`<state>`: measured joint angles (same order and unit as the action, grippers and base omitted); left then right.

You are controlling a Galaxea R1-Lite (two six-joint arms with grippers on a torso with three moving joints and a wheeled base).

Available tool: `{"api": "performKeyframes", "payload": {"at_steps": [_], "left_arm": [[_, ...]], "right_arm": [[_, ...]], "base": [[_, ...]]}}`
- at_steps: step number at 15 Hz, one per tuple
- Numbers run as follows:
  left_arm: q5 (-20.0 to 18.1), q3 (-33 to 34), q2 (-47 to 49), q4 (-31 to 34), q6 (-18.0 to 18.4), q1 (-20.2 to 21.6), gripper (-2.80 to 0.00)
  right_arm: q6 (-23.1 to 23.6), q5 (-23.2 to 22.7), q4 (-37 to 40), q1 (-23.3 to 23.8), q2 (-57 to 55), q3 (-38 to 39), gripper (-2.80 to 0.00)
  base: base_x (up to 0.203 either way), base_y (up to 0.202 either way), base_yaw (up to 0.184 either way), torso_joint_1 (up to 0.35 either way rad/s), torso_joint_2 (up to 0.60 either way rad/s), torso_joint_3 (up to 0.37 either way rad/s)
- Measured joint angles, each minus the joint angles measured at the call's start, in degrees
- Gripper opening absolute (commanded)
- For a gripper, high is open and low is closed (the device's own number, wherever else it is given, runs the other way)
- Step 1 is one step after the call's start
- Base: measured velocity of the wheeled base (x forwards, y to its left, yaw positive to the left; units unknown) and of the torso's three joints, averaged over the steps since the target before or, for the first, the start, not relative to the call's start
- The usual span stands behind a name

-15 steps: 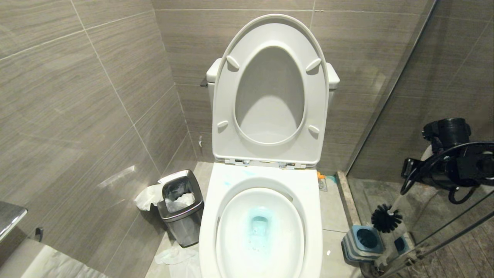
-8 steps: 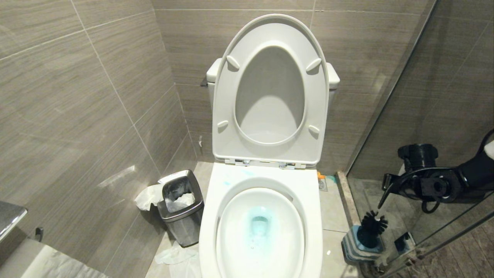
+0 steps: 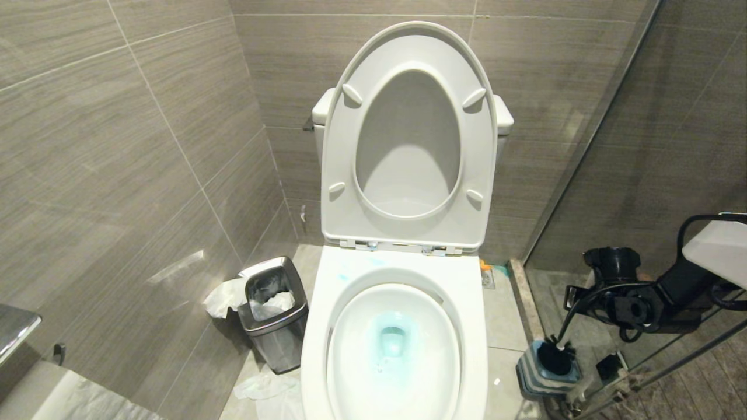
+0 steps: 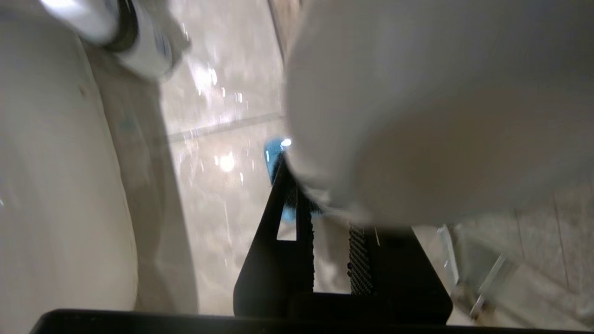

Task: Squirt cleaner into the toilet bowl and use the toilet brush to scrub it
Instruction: Put the toilet brush back

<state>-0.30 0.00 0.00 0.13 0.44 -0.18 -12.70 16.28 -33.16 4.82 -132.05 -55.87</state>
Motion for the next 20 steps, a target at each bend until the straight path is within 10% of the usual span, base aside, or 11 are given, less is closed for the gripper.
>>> {"api": "performKeyframes", "payload": {"at_steps": [8, 10, 20], "left_arm": [[0.0, 0.0, 0.0, 0.0, 0.0, 0.0, -2.80], [0.0, 0.0, 0.0, 0.0, 0.0, 0.0, -2.80], [0.0, 0.0, 0.0, 0.0, 0.0, 0.0, -2.80]], "right_arm": [[0.1, -0.4, -3.7, -0.1, -3.6, 2.9, -2.80], [0.7, -0.4, -6.3, 0.0, -4.7, 3.6, 0.00], [2.1, -2.4, -7.1, -0.1, 0.3, 11.7, 0.00]], "base": [[0.000, 0.000, 0.000, 0.000, 0.00, 0.000], [0.000, 0.000, 0.000, 0.000, 0.00, 0.000], [0.000, 0.000, 0.000, 0.000, 0.00, 0.000]]}}
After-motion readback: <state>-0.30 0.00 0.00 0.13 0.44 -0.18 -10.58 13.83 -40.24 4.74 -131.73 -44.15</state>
